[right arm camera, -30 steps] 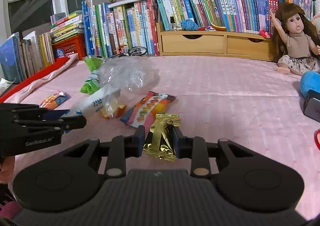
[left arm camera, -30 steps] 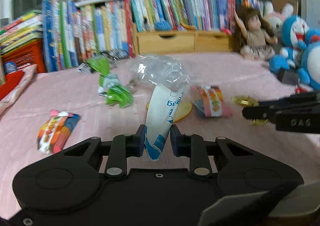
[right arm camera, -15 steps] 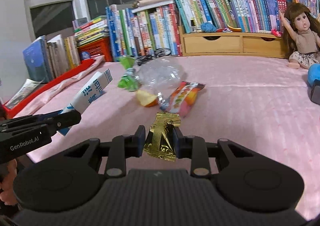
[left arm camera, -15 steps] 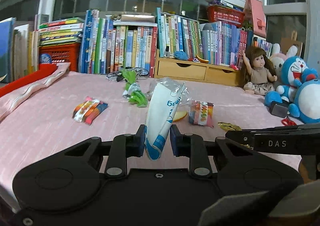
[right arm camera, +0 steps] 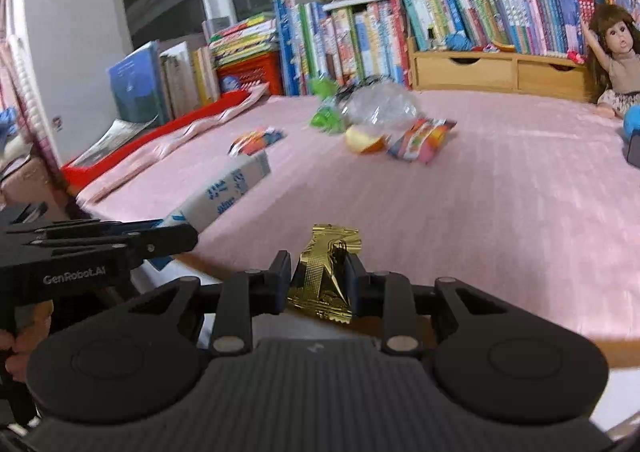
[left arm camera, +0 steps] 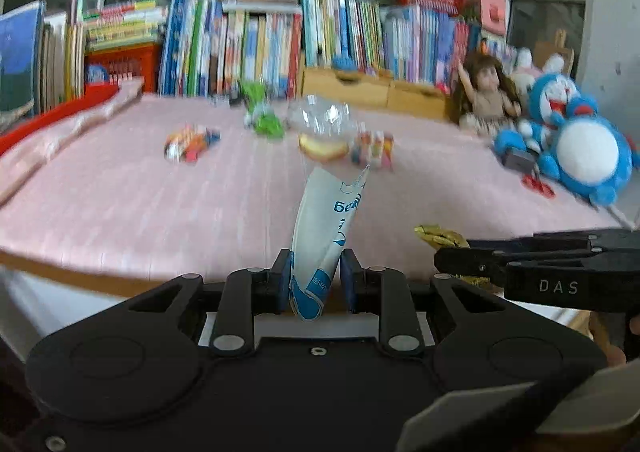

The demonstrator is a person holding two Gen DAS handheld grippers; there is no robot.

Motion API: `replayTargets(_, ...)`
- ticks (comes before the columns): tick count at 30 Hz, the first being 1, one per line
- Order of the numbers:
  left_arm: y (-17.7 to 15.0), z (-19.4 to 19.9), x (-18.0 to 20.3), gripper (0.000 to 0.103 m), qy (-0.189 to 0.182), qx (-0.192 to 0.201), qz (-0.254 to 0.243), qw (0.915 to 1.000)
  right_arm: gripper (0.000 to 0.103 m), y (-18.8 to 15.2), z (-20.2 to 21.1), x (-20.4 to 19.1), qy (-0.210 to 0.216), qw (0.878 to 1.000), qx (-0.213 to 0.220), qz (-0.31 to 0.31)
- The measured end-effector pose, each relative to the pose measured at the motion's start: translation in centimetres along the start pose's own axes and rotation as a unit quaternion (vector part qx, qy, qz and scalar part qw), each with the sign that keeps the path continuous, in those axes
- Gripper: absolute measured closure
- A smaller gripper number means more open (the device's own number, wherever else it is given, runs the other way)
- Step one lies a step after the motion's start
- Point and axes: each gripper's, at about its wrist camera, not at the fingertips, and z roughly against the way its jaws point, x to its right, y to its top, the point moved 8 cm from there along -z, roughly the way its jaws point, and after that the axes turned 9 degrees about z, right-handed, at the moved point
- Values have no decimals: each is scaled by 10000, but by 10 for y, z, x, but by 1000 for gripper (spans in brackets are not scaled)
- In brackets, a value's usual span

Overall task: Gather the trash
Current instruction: 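Carry both held items to the trash bin, lower them in and open both tools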

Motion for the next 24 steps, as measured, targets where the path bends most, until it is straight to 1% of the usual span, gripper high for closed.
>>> replayTargets(4,-29,11,1,79,-28,-350,-188,9992,69,-24,6,-15,166,9996,-242,-12)
replayTargets(8,-58,11,2,79,-72,-792,-204,9966,68,-48,7,-29,232,9985,-497,89)
replayTargets(9,-66,9,3,79,-69,-924,-261,9954,68,-54,6,-31,239,9980,-571,96)
replayTargets(11,-82,3,1,79,72,-1281,-244,9914,68,-66,1,-34,265,9969,-745,47)
replayTargets(13,-98,-4,-3,79,149,-1683,-59,9856,68,-77,-5,-35,299,9954,-908,-37)
replayTargets(14,-103,-7,-5,79,152,-1794,36,9836,68,-82,-7,-35,312,9947,-978,-47)
replayTargets(15,-106,-9,-7,79,152,-1880,69,9820,68,-87,-10,-36,300,9942,-1036,-39)
replayTargets(19,-119,-18,-11,79,378,-2098,-59,9770,68,-103,-17,-37,321,9914,-1265,-62)
replayTargets(24,-130,-25,-15,79,393,-2426,139,9692,68,-114,-25,-38,360,9888,-1442,-101)
